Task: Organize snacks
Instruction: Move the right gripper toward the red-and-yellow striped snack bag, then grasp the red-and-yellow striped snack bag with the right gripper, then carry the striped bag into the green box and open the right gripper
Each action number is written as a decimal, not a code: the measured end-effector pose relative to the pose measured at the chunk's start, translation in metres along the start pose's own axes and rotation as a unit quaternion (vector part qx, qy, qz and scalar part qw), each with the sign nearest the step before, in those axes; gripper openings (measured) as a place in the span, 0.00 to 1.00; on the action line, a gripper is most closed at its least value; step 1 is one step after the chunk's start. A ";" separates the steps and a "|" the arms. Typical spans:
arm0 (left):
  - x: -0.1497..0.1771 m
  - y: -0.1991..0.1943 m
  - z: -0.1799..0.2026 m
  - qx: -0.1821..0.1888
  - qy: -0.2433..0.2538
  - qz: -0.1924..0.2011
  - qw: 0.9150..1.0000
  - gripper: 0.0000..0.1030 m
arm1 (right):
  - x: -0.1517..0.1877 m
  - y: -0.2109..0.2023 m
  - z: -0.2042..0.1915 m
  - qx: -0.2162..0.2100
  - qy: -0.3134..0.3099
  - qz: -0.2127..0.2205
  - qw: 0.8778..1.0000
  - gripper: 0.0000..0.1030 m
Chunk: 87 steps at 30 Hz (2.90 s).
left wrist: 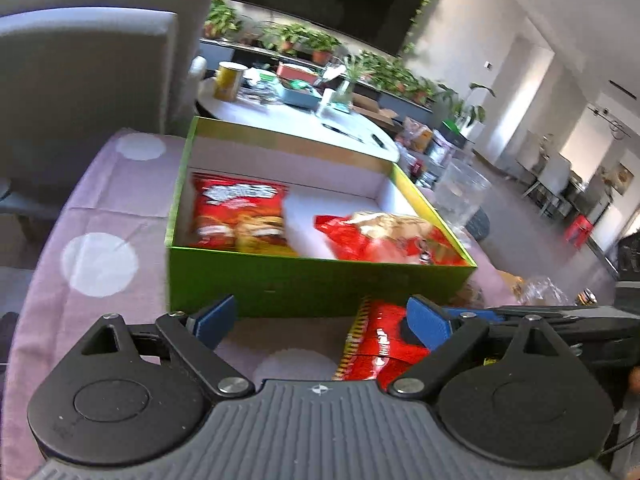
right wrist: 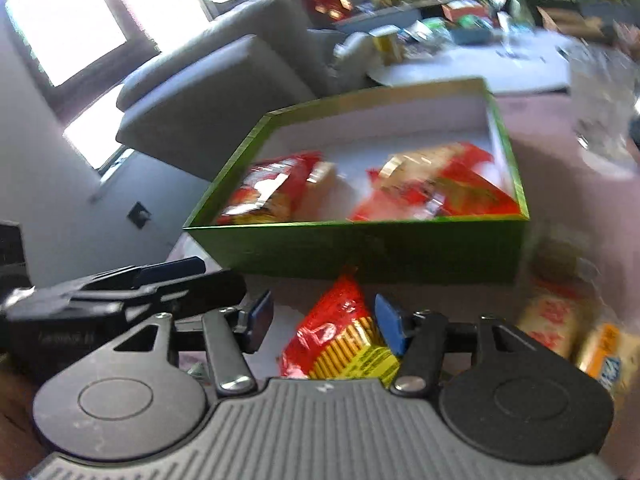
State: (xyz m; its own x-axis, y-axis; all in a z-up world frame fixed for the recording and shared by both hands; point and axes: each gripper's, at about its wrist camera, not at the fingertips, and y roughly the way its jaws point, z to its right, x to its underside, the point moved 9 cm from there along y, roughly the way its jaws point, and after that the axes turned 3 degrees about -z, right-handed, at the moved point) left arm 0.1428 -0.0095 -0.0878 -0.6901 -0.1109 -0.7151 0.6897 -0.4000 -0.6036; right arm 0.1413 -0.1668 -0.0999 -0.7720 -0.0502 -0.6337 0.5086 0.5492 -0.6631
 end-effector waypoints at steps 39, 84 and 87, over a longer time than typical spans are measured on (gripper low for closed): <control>0.051 0.046 0.028 0.023 0.053 -0.107 0.993 0.91 | 0.038 -0.010 0.054 0.032 0.122 -0.055 0.991 0.60; 0.015 0.020 0.061 0.031 0.077 -0.044 0.996 0.95 | 0.003 -0.022 0.016 0.042 0.050 -0.009 0.998 0.62; 0.001 0.013 0.066 0.032 0.086 -0.026 0.995 0.95 | -0.008 -0.031 0.009 0.039 0.039 0.013 0.998 0.62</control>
State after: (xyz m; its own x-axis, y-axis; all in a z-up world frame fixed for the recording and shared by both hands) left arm 0.1365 -0.0751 -0.0732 -0.6731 0.0664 -0.7366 0.6351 -0.4583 -0.6217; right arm 0.1354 -0.1906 -0.0780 -0.7840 0.0292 -0.6200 0.5543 0.4823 -0.6783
